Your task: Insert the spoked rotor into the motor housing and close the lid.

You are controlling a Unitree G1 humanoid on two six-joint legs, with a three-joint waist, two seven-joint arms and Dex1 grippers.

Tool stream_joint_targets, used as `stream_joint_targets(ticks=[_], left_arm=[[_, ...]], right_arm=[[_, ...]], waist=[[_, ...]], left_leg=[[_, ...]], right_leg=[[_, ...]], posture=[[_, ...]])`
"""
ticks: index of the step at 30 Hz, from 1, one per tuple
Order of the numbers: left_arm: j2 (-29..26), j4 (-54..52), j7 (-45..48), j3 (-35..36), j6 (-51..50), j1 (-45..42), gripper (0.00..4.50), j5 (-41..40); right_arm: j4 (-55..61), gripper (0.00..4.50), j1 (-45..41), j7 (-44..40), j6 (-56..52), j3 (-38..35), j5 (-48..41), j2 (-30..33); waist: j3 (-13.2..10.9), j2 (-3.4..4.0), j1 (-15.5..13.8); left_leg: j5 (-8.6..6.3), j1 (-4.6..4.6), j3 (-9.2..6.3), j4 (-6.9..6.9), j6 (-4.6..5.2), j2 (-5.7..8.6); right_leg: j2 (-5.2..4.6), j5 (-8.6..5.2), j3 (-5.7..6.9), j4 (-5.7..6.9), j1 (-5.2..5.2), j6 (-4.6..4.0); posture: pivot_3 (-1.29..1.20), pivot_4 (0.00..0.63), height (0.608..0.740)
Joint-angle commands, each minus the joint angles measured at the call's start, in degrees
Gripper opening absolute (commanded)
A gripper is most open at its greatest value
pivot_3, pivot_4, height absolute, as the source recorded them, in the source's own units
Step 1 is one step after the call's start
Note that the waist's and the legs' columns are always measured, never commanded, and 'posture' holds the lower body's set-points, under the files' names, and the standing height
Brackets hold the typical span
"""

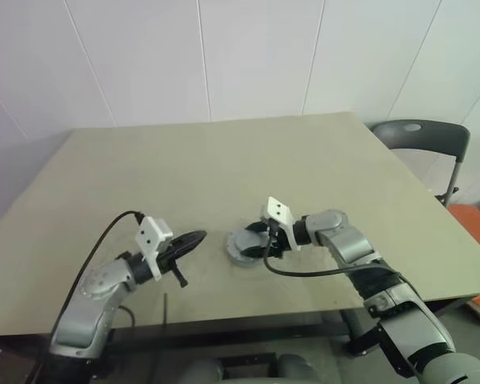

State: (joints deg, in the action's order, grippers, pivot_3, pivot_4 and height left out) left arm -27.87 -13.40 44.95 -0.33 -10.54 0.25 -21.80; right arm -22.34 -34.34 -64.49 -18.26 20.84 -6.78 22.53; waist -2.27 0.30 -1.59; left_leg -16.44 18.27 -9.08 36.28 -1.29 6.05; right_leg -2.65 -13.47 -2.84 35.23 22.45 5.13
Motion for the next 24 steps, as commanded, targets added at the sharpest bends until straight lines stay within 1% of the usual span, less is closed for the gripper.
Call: stream_joint_targets(ticks=[1,9,15,18,24], left_arm=[[0.5,1.1,0.8,-0.6,1.4,-3.2,0.0,0.6],[1.2,2.5,2.3,-1.9,1.4,-5.3,0.0,0.9],[3.0,6.0,4.7,-5.1,2.5,-8.5,0.0,2.3],[4.7,10.7,5.8,-7.1,4.4,-10.9,0.0,3.7],[8.0,25.4,5.6,-12.0,11.8,-16.3,0.0,11.4]], right_arm=[[-5.1,3.18,2.9,1.3,2.0,2.9,5.7,2.5],[-6.3,3.18,3.1,1.4,2.4,3.4,6.6,3.6],[-6.0,3.18,2.8,0.8,1.4,3.3,5.9,3.4],[-6.1,3.18,2.4,0.9,1.2,3.2,5.8,3.2],[-5.1,3.18,2.3,0.9,0.3,2.5,4.7,2.5]], waist=[[0.2,0.01,-0.2],[0.3,0.01,-0.8],[0.3,0.0,-0.8],[0.3,0.0,-0.8],[0.4,-0.01,-0.8]], left_leg=[[0.0,-0.02,0.0,0.0,0.0,0.0],[0.01,-0.04,0.0,0.02,0.01,0.0],[0.01,-0.04,0.06,0.08,0.01,0.0],[0.01,-0.02,0.05,0.06,0.01,0.0],[0.01,-0.02,0.05,0.07,0.02,0.0]], right_leg=[[0.0,0.0,0.0,0.0,-0.03,0.0],[-0.02,0.0,-0.02,0.01,-0.05,0.01],[-0.03,-0.01,0.0,0.0,-0.13,0.01],[-0.02,0.0,0.0,-0.01,-0.09,0.01],[-0.02,0.0,0.0,-0.01,-0.09,0.02]], posture=[[0.0,0.0,0.74],[0.0,0.0,0.74],[0.0,0.0,0.74],[0.0,0.0,0.74],[0.0,0.0,0.74]])
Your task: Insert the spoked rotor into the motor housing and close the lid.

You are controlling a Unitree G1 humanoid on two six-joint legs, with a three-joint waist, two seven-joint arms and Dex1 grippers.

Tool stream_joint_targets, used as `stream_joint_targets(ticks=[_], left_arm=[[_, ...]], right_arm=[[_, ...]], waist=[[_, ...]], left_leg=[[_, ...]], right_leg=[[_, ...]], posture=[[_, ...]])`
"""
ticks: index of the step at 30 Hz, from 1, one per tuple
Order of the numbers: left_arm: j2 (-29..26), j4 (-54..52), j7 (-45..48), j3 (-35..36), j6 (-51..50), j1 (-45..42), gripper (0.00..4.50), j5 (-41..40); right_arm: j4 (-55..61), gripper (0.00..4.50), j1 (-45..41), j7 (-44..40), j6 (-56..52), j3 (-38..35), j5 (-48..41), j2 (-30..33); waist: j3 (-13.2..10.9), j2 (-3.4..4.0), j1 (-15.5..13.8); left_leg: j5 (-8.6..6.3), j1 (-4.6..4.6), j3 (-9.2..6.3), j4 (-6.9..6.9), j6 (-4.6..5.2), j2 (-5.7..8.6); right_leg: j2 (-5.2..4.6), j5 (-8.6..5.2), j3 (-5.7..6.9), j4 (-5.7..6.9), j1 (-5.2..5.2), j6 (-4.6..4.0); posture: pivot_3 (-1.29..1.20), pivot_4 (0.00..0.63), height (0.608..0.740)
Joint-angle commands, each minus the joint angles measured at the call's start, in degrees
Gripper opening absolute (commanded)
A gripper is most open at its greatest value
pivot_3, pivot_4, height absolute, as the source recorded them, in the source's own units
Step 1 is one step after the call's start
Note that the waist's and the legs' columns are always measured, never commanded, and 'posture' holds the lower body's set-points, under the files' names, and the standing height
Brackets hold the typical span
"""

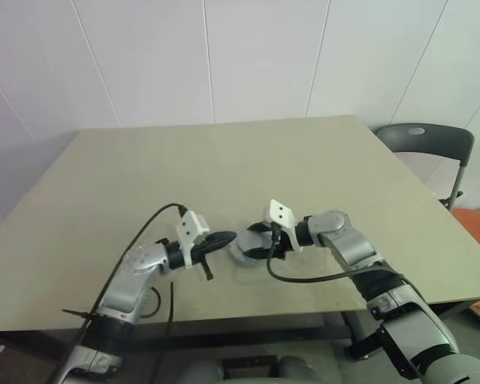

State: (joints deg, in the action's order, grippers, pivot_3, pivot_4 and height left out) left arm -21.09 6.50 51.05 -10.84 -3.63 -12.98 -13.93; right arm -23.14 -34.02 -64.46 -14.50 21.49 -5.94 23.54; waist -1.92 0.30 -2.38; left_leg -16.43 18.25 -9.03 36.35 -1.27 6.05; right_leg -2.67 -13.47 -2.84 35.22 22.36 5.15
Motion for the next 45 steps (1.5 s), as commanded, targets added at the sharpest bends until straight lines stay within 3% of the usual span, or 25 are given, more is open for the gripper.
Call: stream_joint_targets(ticks=[1,9,17,30,34,45], left_arm=[[2.3,8.6,-0.9,-2.0,6.4,-4.2,0.0,4.6],[7.6,21.0,-2.5,-3.2,14.3,-8.6,0.0,9.0],[4.9,17.3,4.0,-3.8,9.1,-6.4,0.0,7.4],[3.5,17.2,4.0,-2.8,8.7,-7.1,0.0,8.4],[3.5,17.1,4.1,-3.0,8.9,-6.6,0.0,8.5],[1.3,15.2,6.5,-2.6,8.1,-4.7,0.0,7.3]], right_arm=[[-4.1,3.18,2.0,1.0,-3.6,1.7,3.6,1.3],[-2.4,3.18,2.5,1.2,-5.0,1.1,3.0,0.8],[-2.1,3.18,2.6,0.9,-5.6,0.9,3.0,1.1],[-1.1,3.18,2.5,1.6,-7.0,-0.3,1.9,0.3],[0.3,4.47,3.0,0.5,-8.6,-0.3,1.5,0.8],[2.8,4.47,0.6,-2.8,-17.0,-6.3,-6.0,0.0]], waist=[[0.0,-0.01,0.0],[0.3,0.05,-0.1],[0.3,0.07,0.0],[0.3,0.06,0.0],[0.3,0.05,0.0],[0.3,0.02,0.1]], left_leg=[[0.0,0.01,-0.02,0.0,0.0,0.0],[0.0,0.01,-0.04,0.01,0.0,0.0],[0.0,0.02,-0.06,-0.04,0.01,0.02],[-0.01,0.02,-0.08,-0.09,0.0,0.01],[-0.01,0.03,-0.08,-0.09,0.0,0.0],[-0.01,0.11,-0.08,-0.22,0.01,-0.05]], right_leg=[[0.0,0.0,0.01,0.0,0.0,0.0],[-0.03,0.01,0.02,-0.02,-0.01,0.03],[-0.02,-0.03,0.05,-0.04,-0.01,0.08],[-0.02,-0.04,0.05,-0.06,0.02,0.09],[-0.03,-0.05,0.05,-0.05,0.03,0.09],[-0.04,-0.06,0.05,-0.09,0.2,0.11]], posture=[[0.0,0.0,0.74],[0.0,0.0,0.74],[0.0,0.0,0.74],[0.0,0.0,0.74],[0.0,0.0,0.74],[0.0,0.0,0.74]])
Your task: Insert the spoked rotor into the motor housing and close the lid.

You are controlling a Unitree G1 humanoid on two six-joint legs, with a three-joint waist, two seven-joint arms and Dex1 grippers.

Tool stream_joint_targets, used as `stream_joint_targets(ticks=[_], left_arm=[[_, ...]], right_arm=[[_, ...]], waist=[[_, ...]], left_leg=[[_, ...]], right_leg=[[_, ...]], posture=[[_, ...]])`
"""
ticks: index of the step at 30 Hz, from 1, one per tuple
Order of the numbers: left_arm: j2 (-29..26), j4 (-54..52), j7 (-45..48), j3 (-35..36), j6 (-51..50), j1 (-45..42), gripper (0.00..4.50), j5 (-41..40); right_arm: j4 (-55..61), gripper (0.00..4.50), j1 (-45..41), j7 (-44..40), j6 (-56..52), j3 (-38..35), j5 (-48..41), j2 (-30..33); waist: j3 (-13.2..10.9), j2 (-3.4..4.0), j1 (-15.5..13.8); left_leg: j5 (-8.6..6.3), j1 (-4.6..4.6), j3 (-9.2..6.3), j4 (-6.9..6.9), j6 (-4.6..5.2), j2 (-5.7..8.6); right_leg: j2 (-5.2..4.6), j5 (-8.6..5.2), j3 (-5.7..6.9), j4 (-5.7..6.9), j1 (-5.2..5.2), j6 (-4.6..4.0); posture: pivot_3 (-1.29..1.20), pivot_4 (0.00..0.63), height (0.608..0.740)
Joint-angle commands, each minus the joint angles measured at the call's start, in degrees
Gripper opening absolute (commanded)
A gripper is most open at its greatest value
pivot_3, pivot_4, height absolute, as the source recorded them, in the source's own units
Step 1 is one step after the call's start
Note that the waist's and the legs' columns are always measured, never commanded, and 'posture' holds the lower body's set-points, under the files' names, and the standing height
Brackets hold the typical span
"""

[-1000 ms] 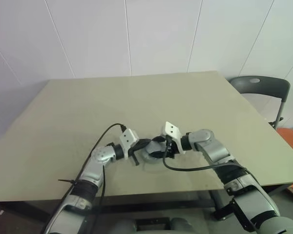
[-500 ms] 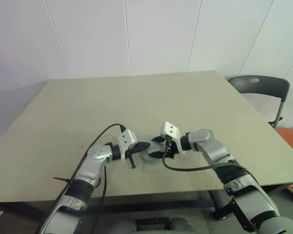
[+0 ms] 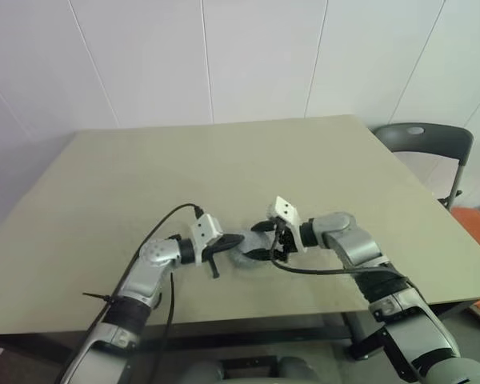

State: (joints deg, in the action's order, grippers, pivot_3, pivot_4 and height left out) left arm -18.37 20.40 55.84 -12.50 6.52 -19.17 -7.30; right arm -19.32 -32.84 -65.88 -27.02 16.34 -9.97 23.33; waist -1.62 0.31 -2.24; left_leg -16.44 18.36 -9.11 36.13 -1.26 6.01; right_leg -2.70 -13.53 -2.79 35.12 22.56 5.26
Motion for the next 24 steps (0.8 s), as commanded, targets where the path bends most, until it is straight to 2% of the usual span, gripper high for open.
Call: stream_joint_targets(ticks=[1,9,16,24], left_arm=[[-1.6,1.0,2.0,-0.9,-2.2,1.5,0.0,0.4],[-1.8,0.3,2.8,-1.0,-2.6,1.3,0.0,-0.3],[-1.5,0.1,2.7,-1.1,-2.5,1.7,0.0,-0.5],[-1.3,-0.8,2.3,-1.2,-2.7,2.0,0.0,-0.7]], right_arm=[[-0.8,4.47,-1.0,-2.0,-5.3,-1.6,-2.7,0.5],[-0.1,4.47,-2.2,-4.9,-12.7,-4.2,-6.4,3.8],[-3.5,4.47,-3.0,-3.1,-13.5,-4.1,-4.7,5.5],[-6.4,4.47,-6.3,-3.9,-24.5,-3.6,-6.0,6.1]], waist=[[0.0,0.0,0.0],[-0.1,-0.03,-0.1],[-0.2,-0.12,0.0],[-0.2,-0.12,-0.2]], left_leg=[[0.0,0.04,0.01,0.0,0.0,0.0],[-0.03,0.24,0.02,-0.01,0.05,0.01],[-0.05,0.28,0.04,-0.02,0.08,0.02],[-0.03,0.91,0.0,0.09,0.08,0.03]], right_leg=[[0.0,0.0,0.0,0.0,0.04,0.0],[-0.03,0.02,0.0,-0.03,0.22,0.05],[-0.04,0.0,-0.01,-0.06,0.26,0.07],[-0.04,0.17,0.01,-0.01,0.82,0.17]], posture=[[0.0,0.0,0.74],[0.0,0.0,0.74],[0.0,0.0,0.74],[0.0,0.0,0.74]])
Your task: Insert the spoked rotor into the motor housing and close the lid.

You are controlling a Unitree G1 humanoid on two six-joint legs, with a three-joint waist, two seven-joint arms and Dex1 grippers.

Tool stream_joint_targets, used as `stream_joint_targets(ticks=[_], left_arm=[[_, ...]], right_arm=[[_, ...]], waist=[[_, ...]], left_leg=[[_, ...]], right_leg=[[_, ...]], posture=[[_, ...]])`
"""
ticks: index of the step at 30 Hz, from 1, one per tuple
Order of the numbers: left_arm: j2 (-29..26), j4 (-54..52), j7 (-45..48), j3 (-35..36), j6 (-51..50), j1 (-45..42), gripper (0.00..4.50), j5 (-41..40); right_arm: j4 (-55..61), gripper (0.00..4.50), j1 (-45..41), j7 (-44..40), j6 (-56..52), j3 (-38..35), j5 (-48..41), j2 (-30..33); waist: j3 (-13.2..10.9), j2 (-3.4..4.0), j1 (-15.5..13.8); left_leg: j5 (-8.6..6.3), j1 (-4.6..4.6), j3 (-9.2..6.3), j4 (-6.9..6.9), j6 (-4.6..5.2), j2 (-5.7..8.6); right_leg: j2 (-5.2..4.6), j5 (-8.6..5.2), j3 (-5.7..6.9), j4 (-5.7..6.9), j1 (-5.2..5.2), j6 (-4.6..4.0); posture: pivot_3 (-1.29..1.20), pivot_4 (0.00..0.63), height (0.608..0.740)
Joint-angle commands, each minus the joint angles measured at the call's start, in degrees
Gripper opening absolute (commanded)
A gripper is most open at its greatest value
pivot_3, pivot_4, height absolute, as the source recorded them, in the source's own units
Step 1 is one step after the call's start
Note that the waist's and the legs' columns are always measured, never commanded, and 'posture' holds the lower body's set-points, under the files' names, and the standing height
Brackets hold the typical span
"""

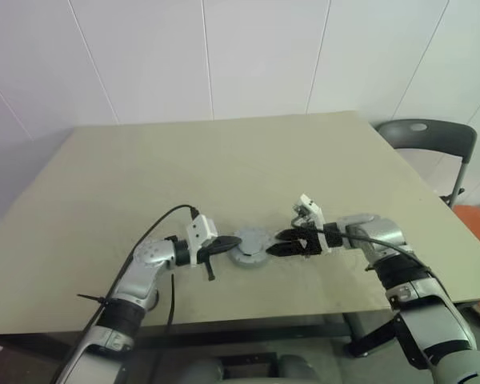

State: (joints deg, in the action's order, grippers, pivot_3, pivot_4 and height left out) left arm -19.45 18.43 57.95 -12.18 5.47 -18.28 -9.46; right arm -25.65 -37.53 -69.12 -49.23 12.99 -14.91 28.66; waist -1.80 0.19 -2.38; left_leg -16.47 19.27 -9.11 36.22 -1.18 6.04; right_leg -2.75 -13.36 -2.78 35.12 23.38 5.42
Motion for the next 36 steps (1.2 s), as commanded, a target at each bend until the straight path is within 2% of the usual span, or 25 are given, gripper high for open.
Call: stream_joint_targets(ticks=[1,9,19,23,27,30,35,36], left_arm=[[-0.2,1.1,0.2,-1.6,-1.6,1.2,0.0,1.5],[0.3,0.5,-0.2,-1.7,-1.9,1.6,0.0,1.4],[0.6,0.2,-0.5,-1.8,-2.0,1.7,0.0,1.4],[0.6,0.3,-0.5,-1.7,-1.8,1.5,0.0,1.4],[0.6,0.6,-0.5,-1.6,-1.6,1.3,0.0,1.5],[0.6,0.7,-0.5,-1.5,-1.4,1.2,0.0,1.7],[0.7,0.9,-0.5,-1.4,-1.3,1.0,0.0,1.8],[0.7,1.0,-0.5,-1.4,-1.2,1.0,0.0,1.8]], right_arm=[[-0.3,4.47,-2.1,-0.7,-4.0,-0.3,-1.4,0.6],[-2.4,4.47,-5.3,-0.5,-18.4,3.7,-2.0,0.1],[8.0,4.47,-1.6,0.4,-29.0,7.6,-7.6,-2.7],[8.1,4.47,-1.6,4.6,-35.3,2.1,-11.0,-8.6],[1.2,4.47,-3.1,12.7,-39.9,-10.3,-10.6,-16.9],[-3.0,3.9,-3.8,17.9,-40.7,-18.1,-9.6,-20.1],[-3.3,2.3,-3.6,20.2,-41.0,-20.5,-10.8,-20.2],[-3.3,2.1,-3.7,20.4,-41.2,-20.7,-11.2,-20.1]], waist=[[0.0,0.0,0.0],[0.0,-0.01,-0.1],[0.1,-0.02,0.0],[0.2,-0.12,0.1],[0.5,-0.39,1.8],[0.5,-0.33,3.4],[0.4,-0.06,4.8],[0.4,0.02,5.0]], left_leg=[[0.0,0.04,0.0,0.0,0.0,0.01],[-0.01,0.07,-0.01,-0.02,0.01,0.05],[-0.02,0.06,-0.04,-0.02,0.03,0.06],[-0.03,0.02,-0.04,-0.03,0.02,0.03],[-0.03,-0.07,-0.02,-0.14,0.02,-0.12],[-0.03,-0.19,0.0,-0.15,0.02,-0.23],[-0.02,-0.21,0.0,-0.16,0.02,-0.39],[-0.02,-0.21,0.0,-0.15,0.02,-0.39]], right_leg=[[-0.01,0.04,0.0,0.0,0.04,-0.06],[-0.05,0.08,0.02,-0.02,0.06,-0.12],[-0.07,-0.01,0.04,-0.03,0.04,0.04],[-0.05,-0.02,0.04,-0.02,0.02,0.05],[0.11,0.09,0.01,0.05,0.06,-0.13],[0.21,0.1,0.0,0.18,0.04,-0.15],[0.36,0.06,0.0,0.27,0.09,-0.11],[0.36,0.06,0.0,0.27,0.1,-0.12]], posture=[[0.0,0.0,0.74],[0.0,0.0,0.74],[0.0,0.0,0.74],[0.0,0.0,0.74],[0.0,0.0,0.74],[0.0,0.0,0.74],[0.0,0.0,0.74],[0.0,0.0,0.74]])
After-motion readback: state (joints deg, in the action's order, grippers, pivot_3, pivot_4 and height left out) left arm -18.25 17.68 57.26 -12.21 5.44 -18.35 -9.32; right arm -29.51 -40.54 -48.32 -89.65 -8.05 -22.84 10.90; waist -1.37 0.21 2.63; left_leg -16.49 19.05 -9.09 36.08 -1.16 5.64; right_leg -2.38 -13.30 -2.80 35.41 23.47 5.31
